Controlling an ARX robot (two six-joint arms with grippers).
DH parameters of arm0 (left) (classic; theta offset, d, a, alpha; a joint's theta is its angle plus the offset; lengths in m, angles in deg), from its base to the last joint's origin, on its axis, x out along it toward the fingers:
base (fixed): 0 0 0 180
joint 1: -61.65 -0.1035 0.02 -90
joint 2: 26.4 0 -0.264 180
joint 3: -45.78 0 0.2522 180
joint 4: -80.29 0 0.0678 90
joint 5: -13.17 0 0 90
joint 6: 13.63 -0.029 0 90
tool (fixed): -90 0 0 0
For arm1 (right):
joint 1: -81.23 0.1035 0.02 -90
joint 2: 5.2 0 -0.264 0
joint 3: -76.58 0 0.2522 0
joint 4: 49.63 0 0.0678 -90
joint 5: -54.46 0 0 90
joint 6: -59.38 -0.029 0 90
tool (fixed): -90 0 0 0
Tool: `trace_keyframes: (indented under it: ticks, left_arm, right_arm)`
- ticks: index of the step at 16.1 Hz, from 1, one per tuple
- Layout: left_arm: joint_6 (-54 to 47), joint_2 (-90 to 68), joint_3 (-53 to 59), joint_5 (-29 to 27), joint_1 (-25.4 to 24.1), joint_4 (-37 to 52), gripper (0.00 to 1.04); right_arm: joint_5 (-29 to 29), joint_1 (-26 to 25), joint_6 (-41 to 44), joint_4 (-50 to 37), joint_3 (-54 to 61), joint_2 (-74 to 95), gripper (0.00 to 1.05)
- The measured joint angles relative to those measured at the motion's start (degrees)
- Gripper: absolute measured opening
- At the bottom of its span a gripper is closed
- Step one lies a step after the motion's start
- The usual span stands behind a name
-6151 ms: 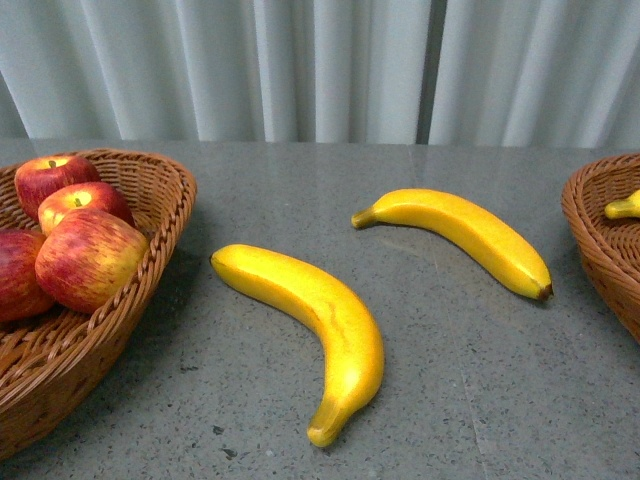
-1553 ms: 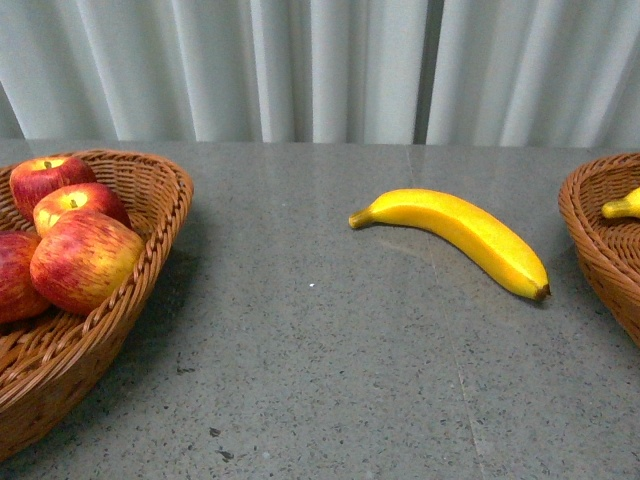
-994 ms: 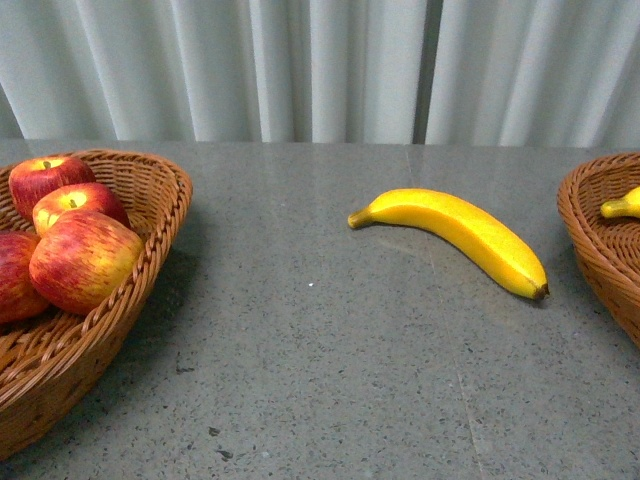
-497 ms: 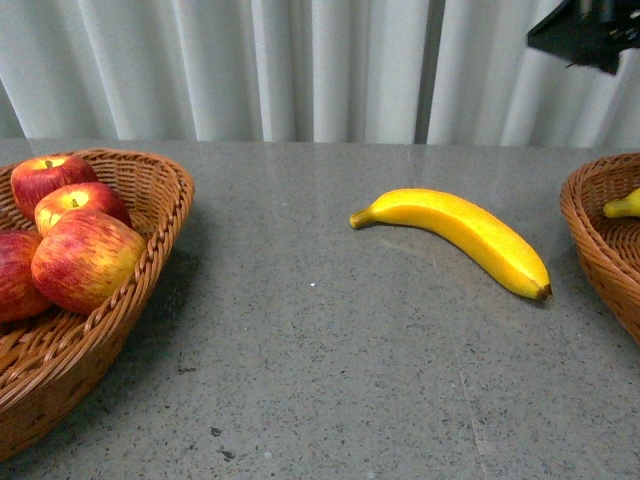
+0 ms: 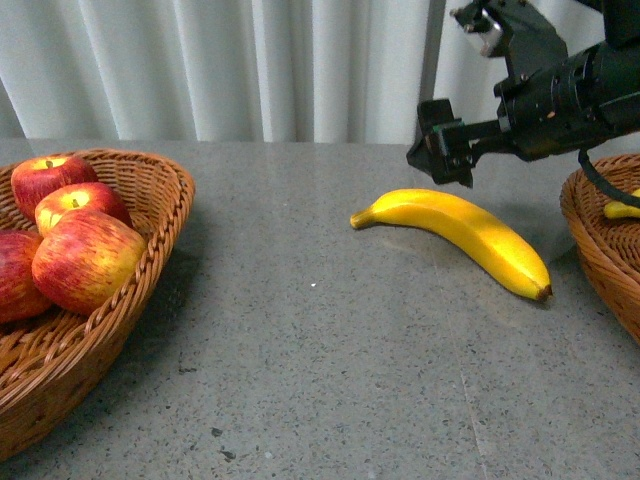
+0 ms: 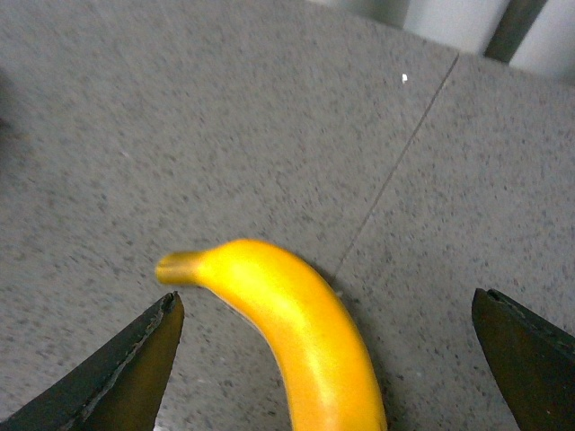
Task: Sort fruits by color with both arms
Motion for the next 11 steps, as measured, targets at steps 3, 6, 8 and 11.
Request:
trace_keyframes:
  ticks: [3,6,8,11]
  left_arm:
    - [0.0,0.0,0.0,0.0,0.0,0.0,0.98]
    - [0.0,0.0,0.0,0.0,0.0,0.0,0.98]
    - [0.0,0.0,0.0,0.0,0.0,0.0,0.98]
    - [0.0,0.0,0.0,0.0,0.0,0.0,0.98]
  right_arm:
    - [0.6,-0.4,4.0,3.3,-1.9,2.8,0.98]
    - [1.2,-0.3,9.3,8.0,-4.0,4.9,0.98]
    - [3.7,0.3,12.3,10.8,-5.4,5.8,0.98]
    - [4.7,1.1,13.7,13.1,-6.2,7.3,0.73]
